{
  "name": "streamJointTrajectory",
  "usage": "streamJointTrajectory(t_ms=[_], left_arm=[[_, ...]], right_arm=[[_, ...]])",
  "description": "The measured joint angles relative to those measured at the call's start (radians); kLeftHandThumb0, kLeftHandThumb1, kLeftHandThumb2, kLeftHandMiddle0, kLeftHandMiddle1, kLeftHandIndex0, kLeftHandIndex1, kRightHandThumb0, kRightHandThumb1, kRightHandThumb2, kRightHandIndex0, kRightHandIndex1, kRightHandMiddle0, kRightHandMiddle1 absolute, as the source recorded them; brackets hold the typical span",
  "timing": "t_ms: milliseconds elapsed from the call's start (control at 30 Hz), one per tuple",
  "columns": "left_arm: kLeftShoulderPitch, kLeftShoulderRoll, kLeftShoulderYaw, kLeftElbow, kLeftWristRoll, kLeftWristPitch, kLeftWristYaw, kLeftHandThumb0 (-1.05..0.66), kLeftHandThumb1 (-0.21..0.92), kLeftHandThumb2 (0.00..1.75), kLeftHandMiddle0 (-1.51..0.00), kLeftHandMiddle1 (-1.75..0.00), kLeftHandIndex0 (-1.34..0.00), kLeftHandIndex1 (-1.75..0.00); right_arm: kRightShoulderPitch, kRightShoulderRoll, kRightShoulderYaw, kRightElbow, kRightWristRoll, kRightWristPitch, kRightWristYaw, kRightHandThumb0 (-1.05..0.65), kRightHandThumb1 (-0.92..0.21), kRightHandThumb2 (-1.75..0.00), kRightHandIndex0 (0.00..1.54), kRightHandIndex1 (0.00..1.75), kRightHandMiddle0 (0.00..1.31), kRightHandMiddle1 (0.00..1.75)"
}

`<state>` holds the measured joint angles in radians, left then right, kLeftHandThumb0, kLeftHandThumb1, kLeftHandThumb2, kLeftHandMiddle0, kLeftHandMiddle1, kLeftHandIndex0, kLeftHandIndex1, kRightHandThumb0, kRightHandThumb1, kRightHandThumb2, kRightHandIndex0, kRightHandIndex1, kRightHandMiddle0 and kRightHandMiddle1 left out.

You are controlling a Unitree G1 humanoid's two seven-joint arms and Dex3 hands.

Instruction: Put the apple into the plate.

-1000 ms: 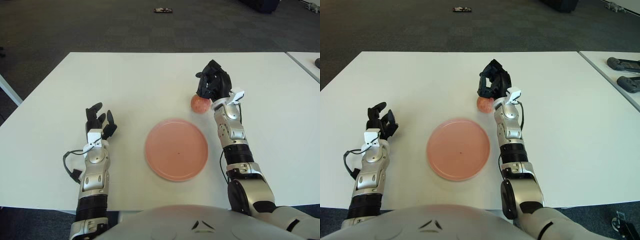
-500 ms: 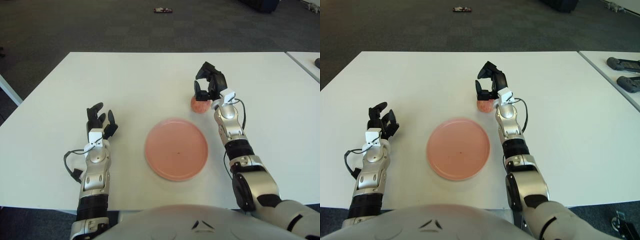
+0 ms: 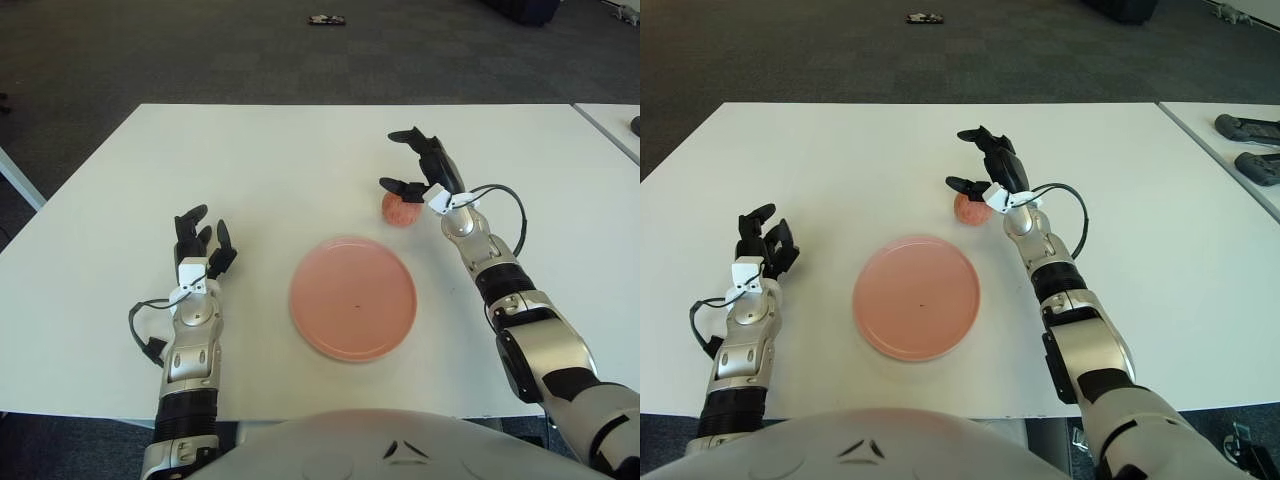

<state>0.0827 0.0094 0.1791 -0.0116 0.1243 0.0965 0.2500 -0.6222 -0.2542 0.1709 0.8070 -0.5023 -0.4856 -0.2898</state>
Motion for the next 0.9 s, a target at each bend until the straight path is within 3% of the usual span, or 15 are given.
streamJointTrajectory(t_ms=[367, 900], left_arm=[[0.002, -0.010, -0.005, -0.016, 0.001, 0.017, 0.001, -0.71, 0.92, 0.78, -0.34, -0.37, 0.00, -0.98], [0.003, -0.013, -0.005, -0.019, 0.001, 0.020, 0.001, -0.71, 0.92, 0.77, -0.36, -0.38, 0.00, -1.01]], right_arm=[[-0.040, -0.036, 0.048, 0.044, -0.053, 0.053, -0.053, -1.05, -0.92, -0.15, 0.00, 0.00, 0.00, 0.00], [-0.048, -0.072, 0.058, 0.060, -0.055, 0.065, -0.045, -1.05, -0.92, -0.23, 0.00, 0.00, 0.00, 0.00]])
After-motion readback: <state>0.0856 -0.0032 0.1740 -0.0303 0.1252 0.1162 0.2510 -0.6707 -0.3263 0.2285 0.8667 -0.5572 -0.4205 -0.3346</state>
